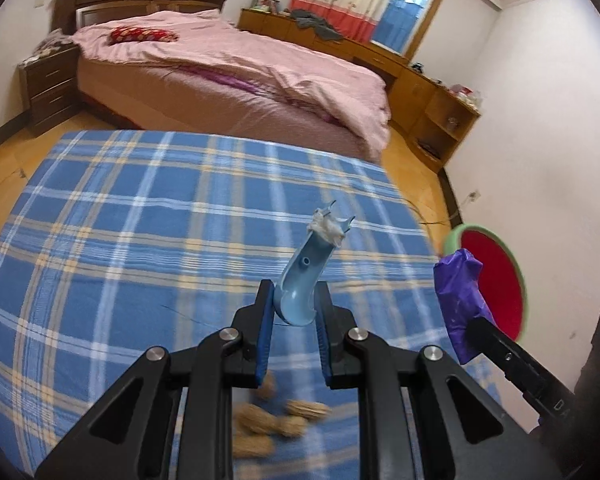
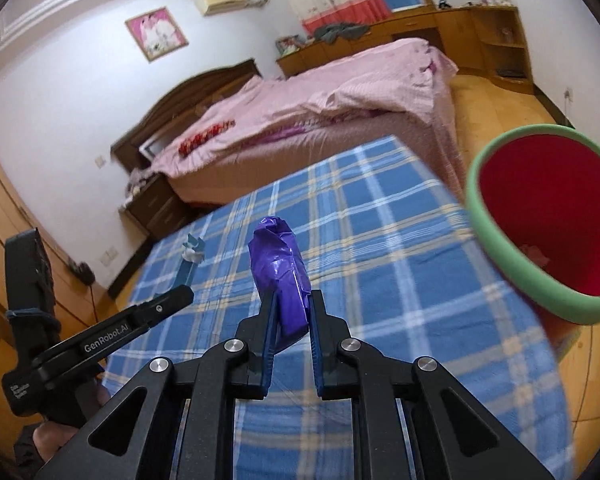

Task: Collect trash
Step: 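Carry the blue piece and purple bag over the bucket and open both grippers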

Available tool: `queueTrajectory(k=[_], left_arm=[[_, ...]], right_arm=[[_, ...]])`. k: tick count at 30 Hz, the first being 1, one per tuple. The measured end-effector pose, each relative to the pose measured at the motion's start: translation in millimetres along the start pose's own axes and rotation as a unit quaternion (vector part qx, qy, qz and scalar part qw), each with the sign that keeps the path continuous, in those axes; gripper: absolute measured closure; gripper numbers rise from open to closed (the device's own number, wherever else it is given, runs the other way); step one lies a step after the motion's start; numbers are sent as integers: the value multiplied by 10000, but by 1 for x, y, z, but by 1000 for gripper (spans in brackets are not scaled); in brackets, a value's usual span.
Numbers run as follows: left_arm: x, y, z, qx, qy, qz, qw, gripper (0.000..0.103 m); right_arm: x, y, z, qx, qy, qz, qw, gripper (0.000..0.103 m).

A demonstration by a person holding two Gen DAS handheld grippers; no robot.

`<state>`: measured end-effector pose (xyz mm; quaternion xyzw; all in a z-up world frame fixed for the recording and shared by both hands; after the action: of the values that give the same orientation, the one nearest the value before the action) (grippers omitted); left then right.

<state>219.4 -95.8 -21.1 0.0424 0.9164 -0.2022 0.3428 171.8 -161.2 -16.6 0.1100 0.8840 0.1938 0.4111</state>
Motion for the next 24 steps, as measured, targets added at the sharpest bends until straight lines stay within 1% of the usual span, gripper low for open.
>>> queueTrajectory(k=[4, 9, 17, 24], left_arm=[[-3, -34, -7, 216, -13, 190, 9996, 84], [-3, -75, -5, 482, 12, 419, 9980, 84], [3, -139, 18, 809, 172, 838, 9930, 84], [14, -193, 51, 1059, 372, 1233, 9860, 84]], right_arm=[[-5, -21, -26, 58, -217, 262, 9994, 88], [-14, -60, -55, 250, -508, 620, 9965, 88], [-30, -119, -87, 577, -937, 1014, 9887, 88], [-36, -176, -99, 1008, -1115, 1322, 9798, 88]])
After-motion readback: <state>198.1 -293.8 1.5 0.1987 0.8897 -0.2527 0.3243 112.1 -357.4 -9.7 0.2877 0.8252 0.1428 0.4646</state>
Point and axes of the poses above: each gripper's, at about its wrist camera, not at the fingertips, and z roughly the way its jaws point, y to its left, x to its underside, the point moved 10 cm from there along z, roughly the way its jaws point
